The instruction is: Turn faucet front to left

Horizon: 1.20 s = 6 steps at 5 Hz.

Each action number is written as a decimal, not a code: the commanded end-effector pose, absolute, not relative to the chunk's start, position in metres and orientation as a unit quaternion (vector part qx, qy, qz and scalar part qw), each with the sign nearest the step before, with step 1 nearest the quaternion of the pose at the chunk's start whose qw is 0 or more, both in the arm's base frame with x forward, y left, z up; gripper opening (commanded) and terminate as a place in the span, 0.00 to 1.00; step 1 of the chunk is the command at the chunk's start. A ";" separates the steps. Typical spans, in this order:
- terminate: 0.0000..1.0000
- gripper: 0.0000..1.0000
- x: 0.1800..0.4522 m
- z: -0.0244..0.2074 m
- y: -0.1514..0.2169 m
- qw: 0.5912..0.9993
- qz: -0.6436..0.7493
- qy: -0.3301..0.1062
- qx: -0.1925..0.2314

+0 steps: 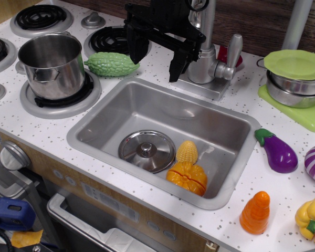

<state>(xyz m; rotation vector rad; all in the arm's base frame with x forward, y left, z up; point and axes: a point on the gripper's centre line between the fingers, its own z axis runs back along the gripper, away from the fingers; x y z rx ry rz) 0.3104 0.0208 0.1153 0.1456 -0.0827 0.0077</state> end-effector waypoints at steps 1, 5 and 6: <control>0.00 1.00 0.310 0.115 0.021 0.996 0.004 -0.041 0.073; 0.00 1.00 0.353 0.140 0.029 0.983 0.017 -0.172 0.067; 0.00 1.00 0.364 0.141 0.035 0.980 0.012 -0.183 0.074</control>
